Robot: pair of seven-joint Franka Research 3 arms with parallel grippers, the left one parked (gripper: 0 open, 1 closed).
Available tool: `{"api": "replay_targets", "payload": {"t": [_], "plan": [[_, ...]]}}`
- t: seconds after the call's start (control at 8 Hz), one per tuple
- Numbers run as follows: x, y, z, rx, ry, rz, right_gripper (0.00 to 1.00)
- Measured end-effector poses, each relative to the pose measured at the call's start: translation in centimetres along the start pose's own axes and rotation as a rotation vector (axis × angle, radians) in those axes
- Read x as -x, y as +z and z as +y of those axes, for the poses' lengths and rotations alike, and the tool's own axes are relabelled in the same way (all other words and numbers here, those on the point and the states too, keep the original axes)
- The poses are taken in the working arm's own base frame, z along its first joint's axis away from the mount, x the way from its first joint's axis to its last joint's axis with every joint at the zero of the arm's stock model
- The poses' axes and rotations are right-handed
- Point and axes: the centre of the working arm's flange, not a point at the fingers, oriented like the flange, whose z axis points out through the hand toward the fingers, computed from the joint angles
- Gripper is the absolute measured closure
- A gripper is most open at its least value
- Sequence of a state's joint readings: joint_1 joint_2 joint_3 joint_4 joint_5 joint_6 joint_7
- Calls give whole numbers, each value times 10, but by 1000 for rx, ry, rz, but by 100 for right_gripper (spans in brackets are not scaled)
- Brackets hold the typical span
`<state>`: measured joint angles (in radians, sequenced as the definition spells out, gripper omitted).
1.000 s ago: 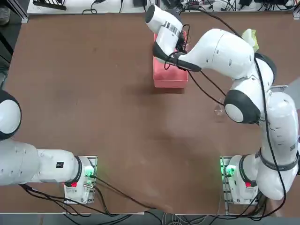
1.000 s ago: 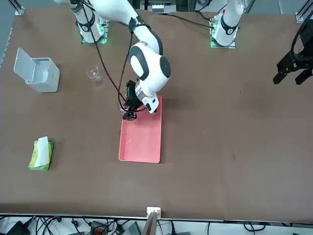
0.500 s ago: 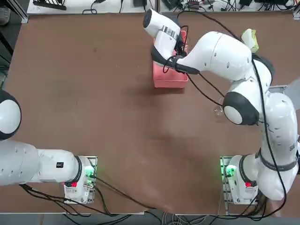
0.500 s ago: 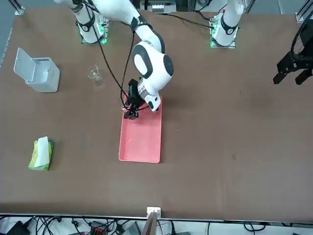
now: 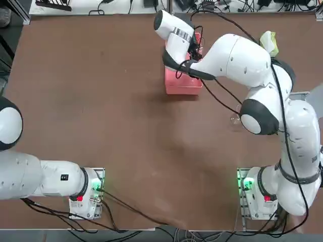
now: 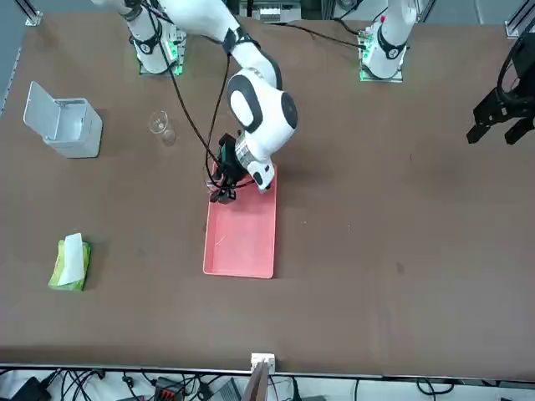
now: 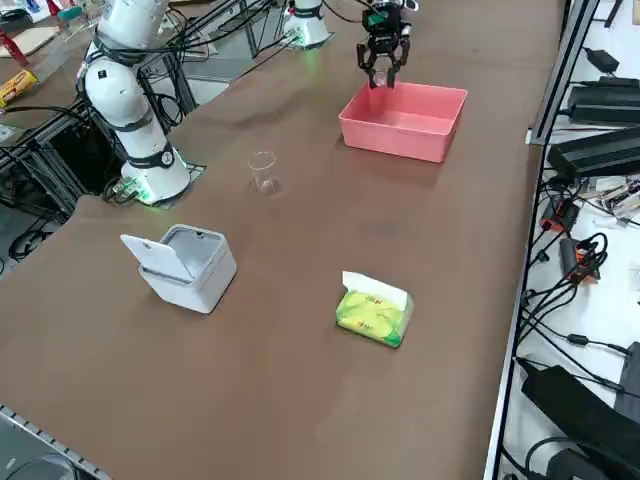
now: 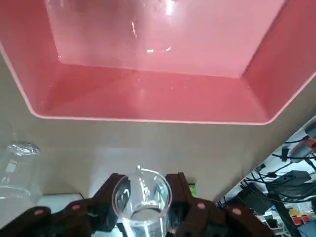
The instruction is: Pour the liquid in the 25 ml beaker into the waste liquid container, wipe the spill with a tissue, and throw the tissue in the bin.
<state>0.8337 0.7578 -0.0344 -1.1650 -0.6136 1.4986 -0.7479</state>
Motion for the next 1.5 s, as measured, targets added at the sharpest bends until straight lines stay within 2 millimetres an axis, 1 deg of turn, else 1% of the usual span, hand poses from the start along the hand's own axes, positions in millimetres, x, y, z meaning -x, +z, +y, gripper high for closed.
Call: {"api": "replay_targets", "payload": {"t": [0.25, 0.38, 0.5, 0.62, 0.88, 1.12, 1.38, 1.5], "plan": [[14, -3, 10, -3, 30, 0, 53], [23, 3, 18, -22, 46, 5, 53], [37, 13, 29, -64, 73, 31, 53], [58, 24, 43, -116, 114, 74, 53], [121, 49, 76, -234, 176, 200, 53], [188, 85, 102, -346, 183, 366, 53], [261, 126, 122, -410, 176, 546, 53], [290, 145, 127, -423, 157, 631, 53]]}}
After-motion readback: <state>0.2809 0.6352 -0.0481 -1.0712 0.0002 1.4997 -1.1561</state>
